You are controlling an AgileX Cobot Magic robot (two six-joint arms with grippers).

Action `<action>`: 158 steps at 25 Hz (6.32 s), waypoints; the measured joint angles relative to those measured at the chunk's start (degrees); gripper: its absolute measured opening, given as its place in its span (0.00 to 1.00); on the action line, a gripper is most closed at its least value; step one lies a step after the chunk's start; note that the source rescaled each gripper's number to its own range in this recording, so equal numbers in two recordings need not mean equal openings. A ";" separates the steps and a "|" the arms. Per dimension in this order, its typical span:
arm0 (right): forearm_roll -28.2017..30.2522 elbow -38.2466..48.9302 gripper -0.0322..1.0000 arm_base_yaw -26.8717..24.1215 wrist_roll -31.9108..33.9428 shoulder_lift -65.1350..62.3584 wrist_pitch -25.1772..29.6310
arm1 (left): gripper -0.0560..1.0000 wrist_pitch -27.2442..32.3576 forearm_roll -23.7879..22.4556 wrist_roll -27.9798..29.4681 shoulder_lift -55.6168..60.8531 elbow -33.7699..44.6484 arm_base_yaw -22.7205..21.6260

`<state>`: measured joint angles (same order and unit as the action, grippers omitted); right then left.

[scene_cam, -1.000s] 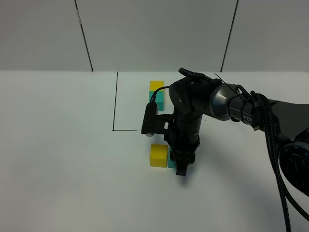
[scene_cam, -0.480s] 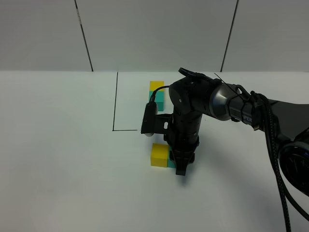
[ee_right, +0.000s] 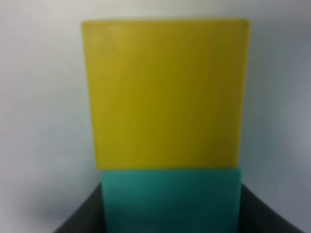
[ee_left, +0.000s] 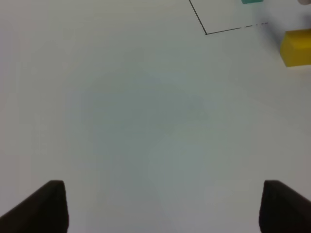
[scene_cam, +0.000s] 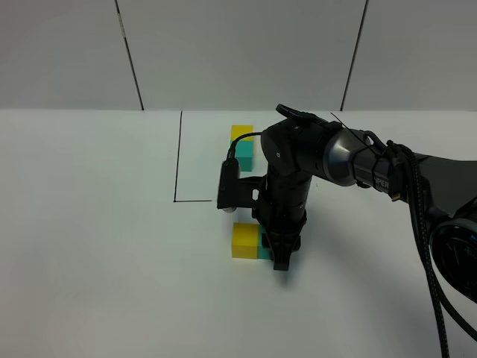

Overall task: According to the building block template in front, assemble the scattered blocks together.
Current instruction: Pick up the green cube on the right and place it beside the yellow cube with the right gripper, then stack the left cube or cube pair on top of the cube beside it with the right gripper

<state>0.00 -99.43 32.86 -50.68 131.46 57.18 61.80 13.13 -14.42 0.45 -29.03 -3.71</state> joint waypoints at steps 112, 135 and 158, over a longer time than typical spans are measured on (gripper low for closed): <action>0.00 -11.99 1.00 3.33 5.97 4.92 5.93 | 0.91 0.00 0.00 0.00 0.00 0.00 0.00; -1.19 -11.99 0.66 2.13 4.70 6.33 7.96 | 0.91 0.00 0.00 0.00 0.00 0.00 0.00; -4.78 -11.98 0.04 2.13 22.63 0.25 11.35 | 0.91 0.00 0.00 0.00 0.00 0.00 0.00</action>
<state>-4.78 -111.40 35.00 -28.05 131.71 68.54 61.80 13.13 -14.42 0.45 -29.03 -3.71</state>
